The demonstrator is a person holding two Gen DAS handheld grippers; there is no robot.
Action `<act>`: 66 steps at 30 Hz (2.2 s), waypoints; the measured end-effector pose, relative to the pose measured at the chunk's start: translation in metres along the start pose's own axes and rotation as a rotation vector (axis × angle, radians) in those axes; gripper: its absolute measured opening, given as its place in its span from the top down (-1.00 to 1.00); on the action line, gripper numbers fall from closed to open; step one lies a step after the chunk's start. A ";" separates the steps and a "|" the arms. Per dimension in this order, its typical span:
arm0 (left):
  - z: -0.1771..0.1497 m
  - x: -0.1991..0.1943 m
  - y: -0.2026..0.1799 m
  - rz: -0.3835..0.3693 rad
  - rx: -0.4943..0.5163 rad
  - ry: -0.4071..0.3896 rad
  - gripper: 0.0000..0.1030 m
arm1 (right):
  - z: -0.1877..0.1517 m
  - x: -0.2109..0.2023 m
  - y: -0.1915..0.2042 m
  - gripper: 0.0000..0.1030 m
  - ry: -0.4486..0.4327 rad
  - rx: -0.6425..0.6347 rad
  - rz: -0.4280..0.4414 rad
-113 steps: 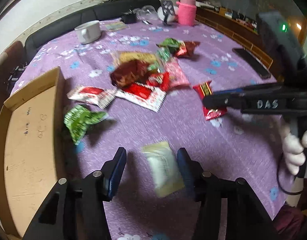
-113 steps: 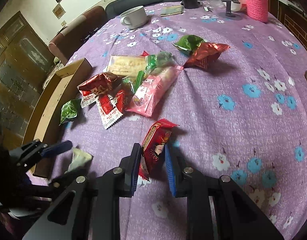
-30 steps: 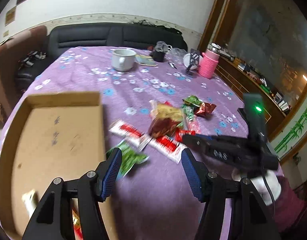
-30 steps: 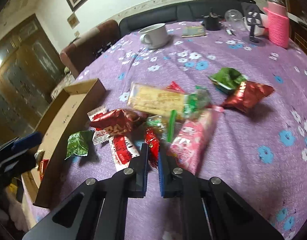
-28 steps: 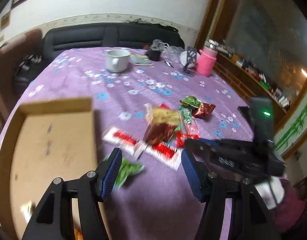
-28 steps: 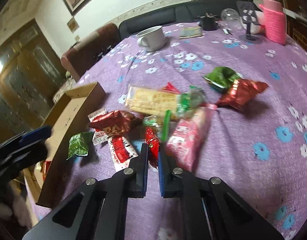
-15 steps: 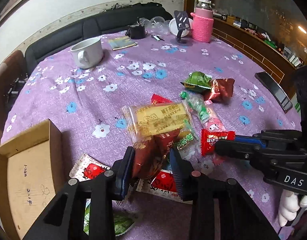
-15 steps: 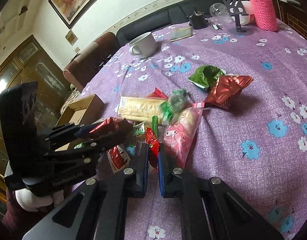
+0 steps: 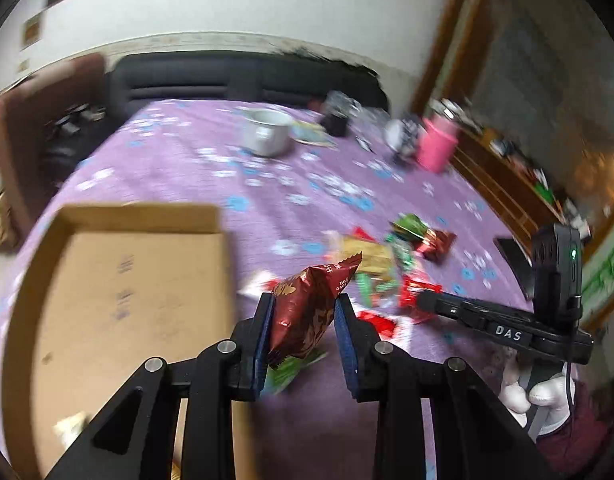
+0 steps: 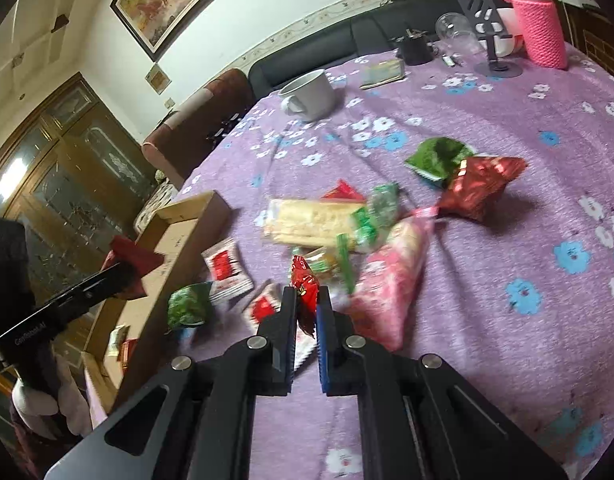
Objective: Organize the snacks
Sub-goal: 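Grasp the red foil bag with the left tool while the right tool grasps a red candy, then drop both held snacks into the cardboard box, then grasp the green tea-flavour packet with the right tool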
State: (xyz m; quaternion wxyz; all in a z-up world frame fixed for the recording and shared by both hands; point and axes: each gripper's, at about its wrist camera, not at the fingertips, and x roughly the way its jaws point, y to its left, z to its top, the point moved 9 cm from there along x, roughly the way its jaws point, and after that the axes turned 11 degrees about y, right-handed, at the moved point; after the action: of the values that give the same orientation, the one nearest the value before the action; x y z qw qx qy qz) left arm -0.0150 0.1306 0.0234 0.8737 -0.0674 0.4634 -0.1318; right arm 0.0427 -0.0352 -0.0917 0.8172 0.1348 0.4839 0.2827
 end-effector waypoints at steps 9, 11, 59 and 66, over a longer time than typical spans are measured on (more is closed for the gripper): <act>-0.047 -0.038 0.113 0.089 -0.272 -0.041 0.39 | -0.018 0.009 0.101 0.84 0.074 -0.154 0.086; -0.057 -0.039 0.131 0.105 -0.314 -0.039 0.39 | -0.023 0.018 0.122 0.84 0.098 -0.188 0.099; -0.070 -0.056 0.057 -0.012 -0.205 -0.058 -0.29 | -0.020 0.079 0.112 0.42 0.210 -0.222 -0.062; -0.057 -0.027 0.002 -0.067 -0.083 0.011 -0.29 | -0.055 0.014 0.062 0.43 0.182 -0.194 -0.076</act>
State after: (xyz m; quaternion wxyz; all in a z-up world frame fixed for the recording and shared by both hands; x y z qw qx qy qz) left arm -0.0768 0.1412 0.0122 0.8628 -0.1183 0.4705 -0.1422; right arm -0.0206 0.0202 -0.0980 0.7891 0.0107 0.5313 0.3081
